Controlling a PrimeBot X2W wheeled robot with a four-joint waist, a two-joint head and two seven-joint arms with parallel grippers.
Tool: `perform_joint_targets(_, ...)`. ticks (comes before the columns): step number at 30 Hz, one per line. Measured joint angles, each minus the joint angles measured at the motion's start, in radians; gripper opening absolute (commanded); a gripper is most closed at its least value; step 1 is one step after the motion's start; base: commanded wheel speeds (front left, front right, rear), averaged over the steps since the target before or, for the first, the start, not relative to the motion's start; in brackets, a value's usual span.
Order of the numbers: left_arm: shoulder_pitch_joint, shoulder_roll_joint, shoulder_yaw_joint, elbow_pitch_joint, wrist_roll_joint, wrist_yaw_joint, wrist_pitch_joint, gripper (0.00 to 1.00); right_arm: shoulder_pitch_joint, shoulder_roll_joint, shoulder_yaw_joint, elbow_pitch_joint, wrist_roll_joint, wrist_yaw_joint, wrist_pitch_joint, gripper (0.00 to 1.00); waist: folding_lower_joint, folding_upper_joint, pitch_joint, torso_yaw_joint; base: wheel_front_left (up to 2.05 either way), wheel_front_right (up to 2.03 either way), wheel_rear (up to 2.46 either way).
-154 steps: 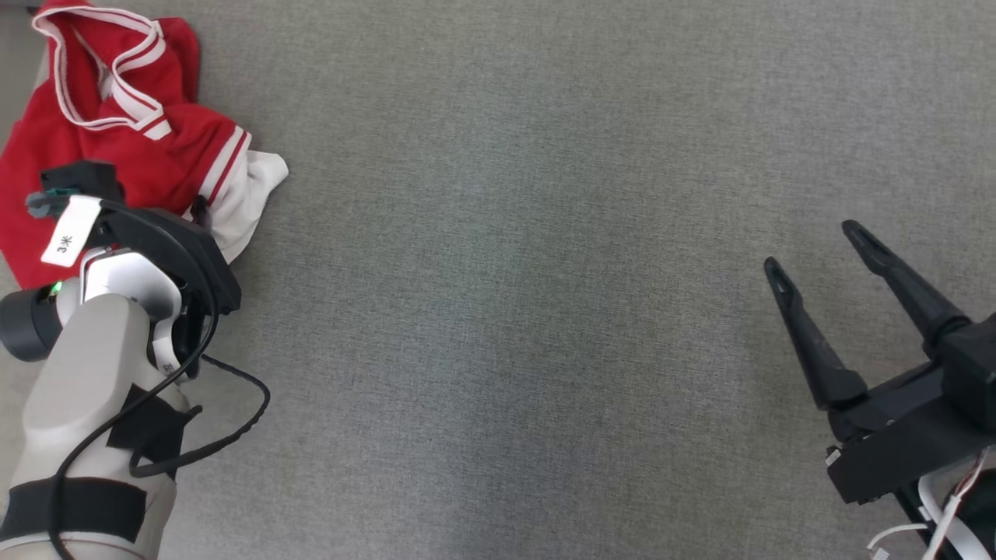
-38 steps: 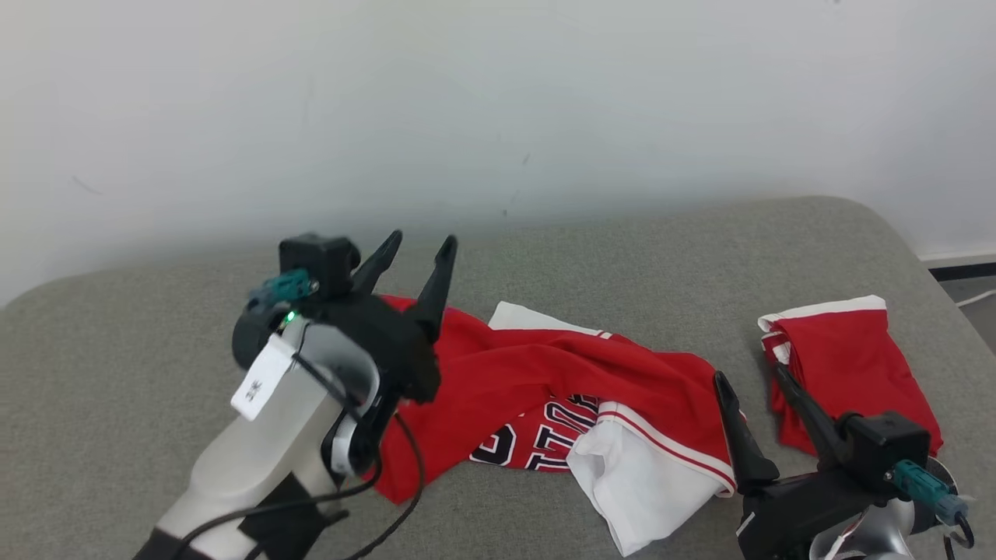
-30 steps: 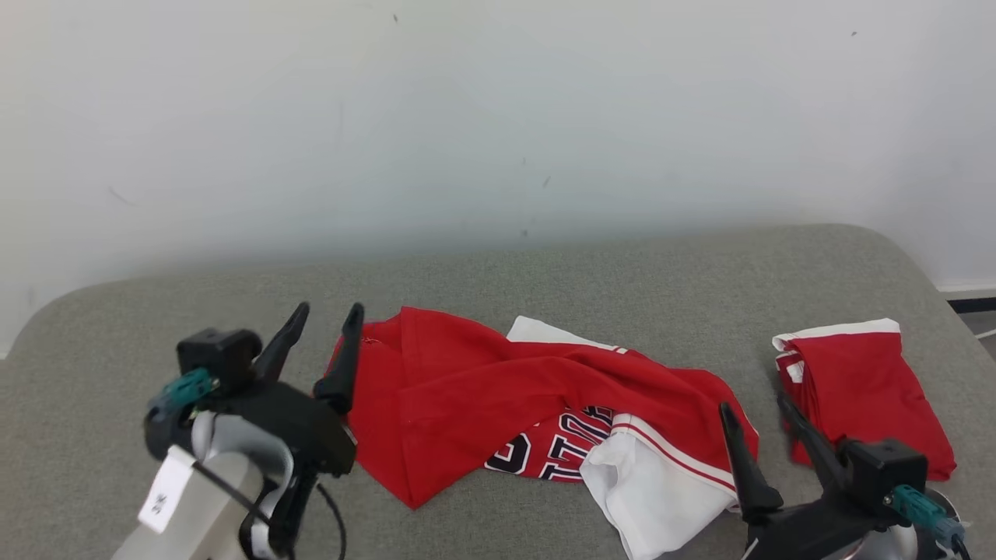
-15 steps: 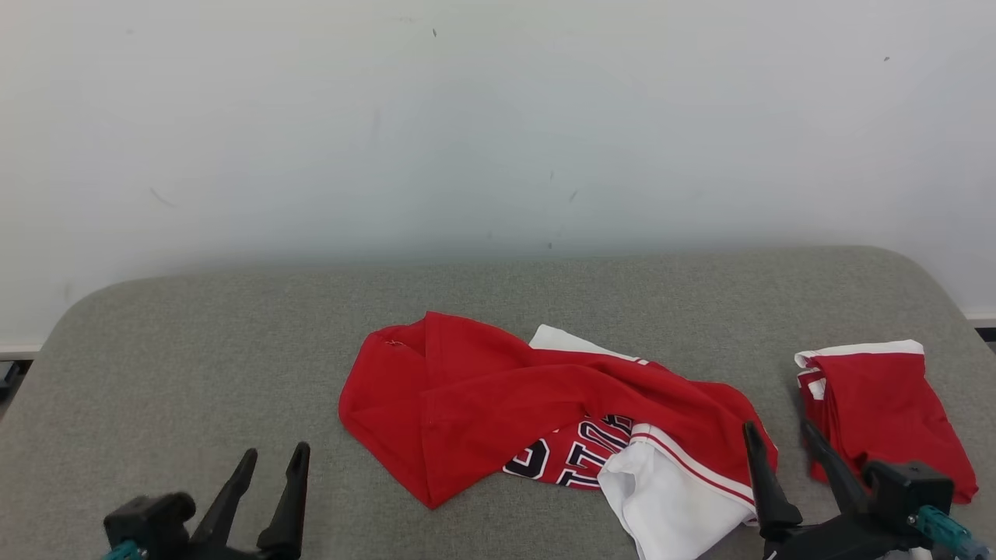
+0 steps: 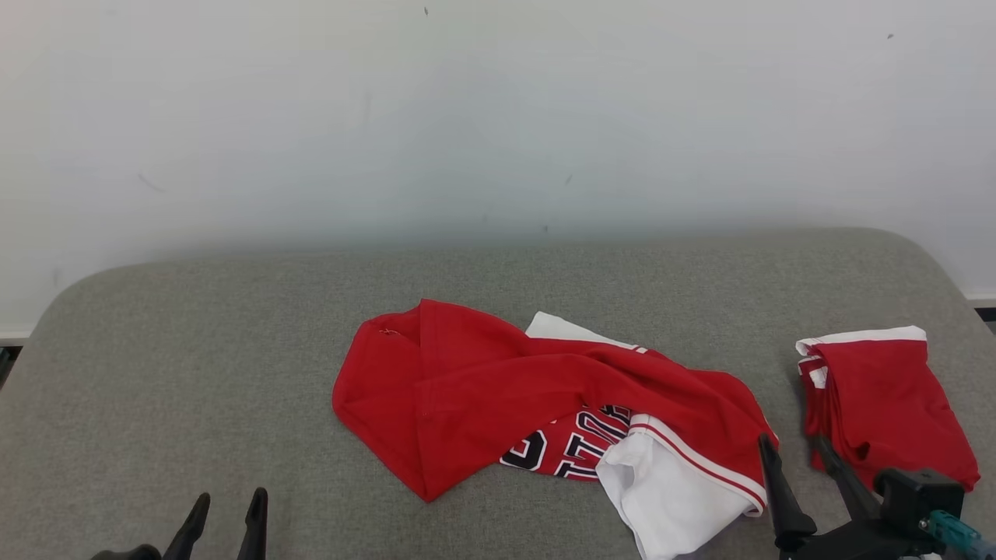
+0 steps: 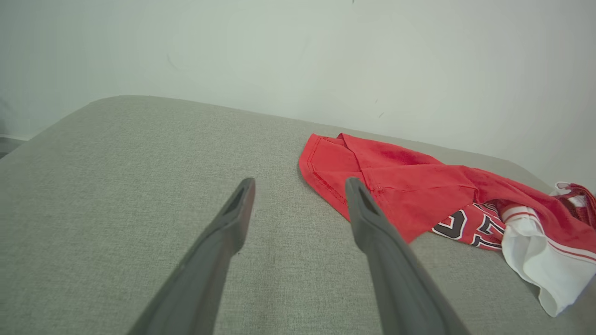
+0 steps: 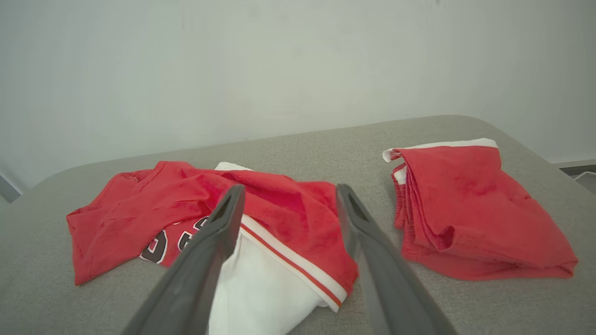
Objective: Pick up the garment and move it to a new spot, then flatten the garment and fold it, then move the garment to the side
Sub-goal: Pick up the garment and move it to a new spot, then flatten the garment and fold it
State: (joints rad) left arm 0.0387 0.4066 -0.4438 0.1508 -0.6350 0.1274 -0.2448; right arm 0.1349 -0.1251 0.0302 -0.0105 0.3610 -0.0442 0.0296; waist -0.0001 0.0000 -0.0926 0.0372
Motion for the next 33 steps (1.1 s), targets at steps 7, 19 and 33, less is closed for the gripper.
perform_joint_targets(7, 0.028, -0.04, 0.036, -0.042, 0.064, 0.0, 0.037, 1.0, 0.0, -0.006, 0.006, 0.012, -0.001, 0.0, 0.014, 1.0, 0.0, 0.0, 0.012, -0.007, 0.0, 0.0, 0.0)
perform_joint_targets(19, 0.041, -0.093, 0.096, -0.114, 0.148, 0.0, 0.119, 1.0, -0.003, -0.006, 0.007, 0.016, -0.002, 0.0, 0.011, 1.0, 0.0, 0.0, 0.025, -0.02, 0.0, 0.0, 0.0)
perform_joint_targets(33, -0.079, -0.126, -0.032, -0.091, 0.172, -0.024, 0.338, 1.0, 0.003, -0.011, 0.099, 0.057, -0.044, -0.001, 0.134, 1.0, 0.0001, 0.0, 0.08, -0.014, 0.0, 0.0, 0.0)
